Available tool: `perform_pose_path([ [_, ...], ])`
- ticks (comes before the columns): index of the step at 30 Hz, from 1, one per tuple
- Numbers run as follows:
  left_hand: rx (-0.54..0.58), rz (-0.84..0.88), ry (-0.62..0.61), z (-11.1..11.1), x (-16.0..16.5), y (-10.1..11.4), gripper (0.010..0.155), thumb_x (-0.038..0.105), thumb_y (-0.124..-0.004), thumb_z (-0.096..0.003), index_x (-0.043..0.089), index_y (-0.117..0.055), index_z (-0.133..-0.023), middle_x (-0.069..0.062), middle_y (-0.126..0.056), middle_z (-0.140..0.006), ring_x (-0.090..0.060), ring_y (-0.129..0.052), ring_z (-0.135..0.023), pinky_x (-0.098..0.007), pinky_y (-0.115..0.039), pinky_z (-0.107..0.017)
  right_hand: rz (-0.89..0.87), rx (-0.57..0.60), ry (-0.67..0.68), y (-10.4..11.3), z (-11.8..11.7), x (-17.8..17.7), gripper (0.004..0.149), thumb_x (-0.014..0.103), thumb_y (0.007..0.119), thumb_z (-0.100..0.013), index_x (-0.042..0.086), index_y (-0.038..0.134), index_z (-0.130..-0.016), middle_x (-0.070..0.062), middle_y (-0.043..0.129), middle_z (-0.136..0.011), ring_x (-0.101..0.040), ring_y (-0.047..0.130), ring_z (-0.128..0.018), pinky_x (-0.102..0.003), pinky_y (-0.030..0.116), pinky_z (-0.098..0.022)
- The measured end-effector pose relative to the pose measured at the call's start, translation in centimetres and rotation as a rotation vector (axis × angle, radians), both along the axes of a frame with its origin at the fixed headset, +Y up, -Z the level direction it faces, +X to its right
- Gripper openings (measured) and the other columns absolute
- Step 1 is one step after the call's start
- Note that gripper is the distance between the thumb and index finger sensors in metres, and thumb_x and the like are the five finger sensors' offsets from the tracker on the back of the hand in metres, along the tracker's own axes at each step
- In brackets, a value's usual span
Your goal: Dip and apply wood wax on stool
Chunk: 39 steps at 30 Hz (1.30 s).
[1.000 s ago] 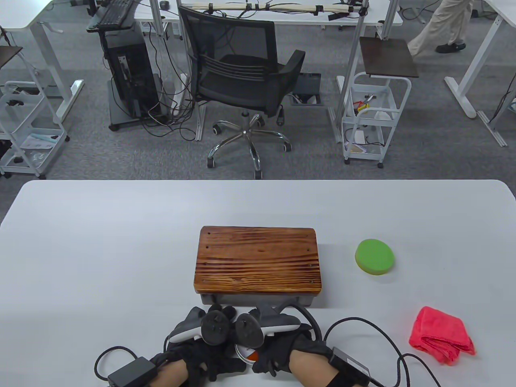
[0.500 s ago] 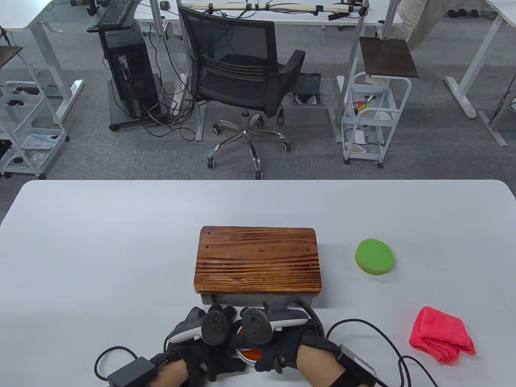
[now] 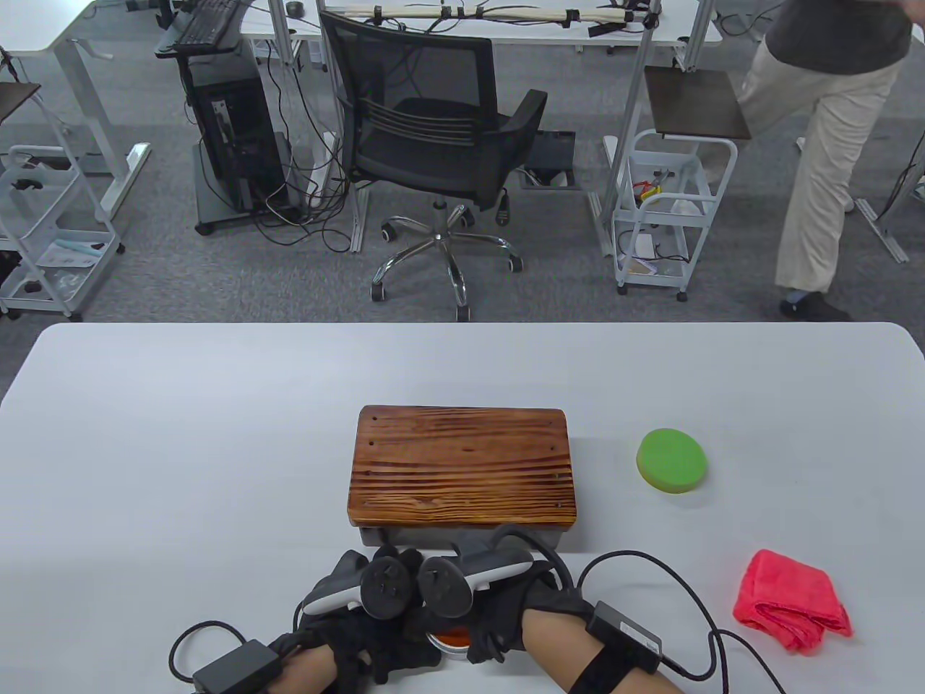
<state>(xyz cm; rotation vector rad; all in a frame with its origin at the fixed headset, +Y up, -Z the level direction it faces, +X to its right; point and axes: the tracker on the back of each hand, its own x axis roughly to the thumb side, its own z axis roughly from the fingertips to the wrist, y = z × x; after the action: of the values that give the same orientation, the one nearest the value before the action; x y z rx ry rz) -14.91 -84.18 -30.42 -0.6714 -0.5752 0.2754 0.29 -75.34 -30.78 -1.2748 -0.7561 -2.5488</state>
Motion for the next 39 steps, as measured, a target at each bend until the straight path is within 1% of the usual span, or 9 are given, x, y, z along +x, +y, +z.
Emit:
perform_pose_path([
  [5, 0.0, 0.0, 0.0, 0.0, 0.0, 0.0, 0.088, 0.076, -0.065, -0.0538, 0.038, -0.01, -0.111, -0.009, 0.02, -0.116, -0.045, 0.024, -0.099, -0.073, 0.006, -0.063, -0.012, 0.019, -0.043, -0.2, 0.4, 0.1, 0.06, 0.043, 0.096, -0.049, 0.043, 0.06, -0.096, -0.003, 0.049, -0.111, -0.041, 0.074, -0.091, -0.05, 0.074, -0.068],
  [8, 0.0, 0.0, 0.0, 0.0, 0.0, 0.0, 0.089, 0.076, -0.066, -0.0536, 0.038, -0.01, -0.111, -0.009, 0.02, -0.116, -0.045, 0.023, -0.099, -0.073, 0.006, -0.063, -0.017, 0.04, -0.065, -0.3, 0.7, 0.2, 0.06, 0.047, 0.091, -0.05, 0.041, 0.056, -0.099, -0.006, 0.05, -0.11, -0.042, 0.075, -0.088, -0.05, 0.074, -0.066],
  [12, 0.001, -0.003, 0.0, 0.0, 0.0, 0.0, 0.089, 0.076, -0.066, -0.0534, 0.038, -0.009, -0.111, -0.008, 0.021, -0.116, -0.045, 0.024, -0.099, -0.073, 0.006, -0.063, -0.03, 0.072, -0.107, -0.5, 1.2, 0.3, 0.061, 0.051, 0.088, -0.05, 0.04, 0.055, -0.1, -0.009, 0.051, -0.109, -0.043, 0.078, -0.084, -0.049, 0.077, -0.063],
  [19, 0.002, -0.005, 0.003, 0.0, 0.0, -0.1, 0.09, 0.076, -0.065, -0.053, 0.036, -0.008, -0.111, -0.008, 0.02, -0.116, -0.044, 0.023, -0.099, -0.073, 0.006, -0.063, -0.028, 0.171, -0.221, -1.0, 2.3, 0.2, 0.065, 0.057, 0.08, -0.05, 0.033, 0.05, -0.102, -0.013, 0.054, -0.106, -0.043, 0.082, -0.077, -0.046, 0.08, -0.057],
  [23, 0.004, -0.006, 0.003, 0.0, 0.0, -0.1, 0.091, 0.076, -0.065, -0.053, 0.036, -0.008, -0.111, -0.007, 0.02, -0.116, -0.044, 0.023, -0.099, -0.073, 0.006, -0.063, -0.027, 0.196, -0.294, -1.1, 2.5, 0.0, 0.066, 0.06, 0.079, -0.05, 0.032, 0.051, -0.102, -0.013, 0.056, -0.105, -0.041, 0.086, -0.073, -0.044, 0.082, -0.054],
  [27, 0.005, -0.006, 0.004, 0.0, 0.0, -0.1, 0.09, 0.076, -0.065, -0.0532, 0.036, -0.008, -0.111, -0.008, 0.02, -0.116, -0.044, 0.023, -0.099, -0.073, 0.006, -0.063, -0.016, 0.2, -0.333, -1.1, 2.5, -0.1, 0.067, 0.062, 0.078, -0.049, 0.031, 0.051, -0.102, -0.014, 0.058, -0.104, -0.039, 0.088, -0.069, -0.042, 0.083, -0.051],
  [35, 0.014, -0.015, 0.004, 0.1, 0.0, -0.1, 0.091, 0.076, -0.066, -0.0532, 0.036, -0.007, -0.11, -0.009, 0.021, -0.115, -0.045, 0.023, -0.099, -0.073, 0.005, -0.063, -0.012, 0.196, -0.352, -1.0, 2.5, 0.0, 0.068, 0.063, 0.077, -0.049, 0.031, 0.05, -0.103, -0.012, 0.057, -0.105, -0.038, 0.088, -0.071, -0.042, 0.083, -0.052],
  [39, 0.03, -0.01, 0.01, 0.3, -0.1, 0.0, 0.087, 0.075, -0.065, -0.0547, 0.036, -0.01, -0.11, -0.013, 0.019, -0.115, -0.048, 0.02, -0.098, -0.074, 0.003, -0.064, -0.019, 0.162, -0.353, -1.0, 2.6, 0.4, 0.074, 0.068, 0.077, -0.048, 0.032, 0.045, -0.104, -0.011, 0.049, -0.11, -0.039, 0.086, -0.075, -0.044, 0.082, -0.054],
])
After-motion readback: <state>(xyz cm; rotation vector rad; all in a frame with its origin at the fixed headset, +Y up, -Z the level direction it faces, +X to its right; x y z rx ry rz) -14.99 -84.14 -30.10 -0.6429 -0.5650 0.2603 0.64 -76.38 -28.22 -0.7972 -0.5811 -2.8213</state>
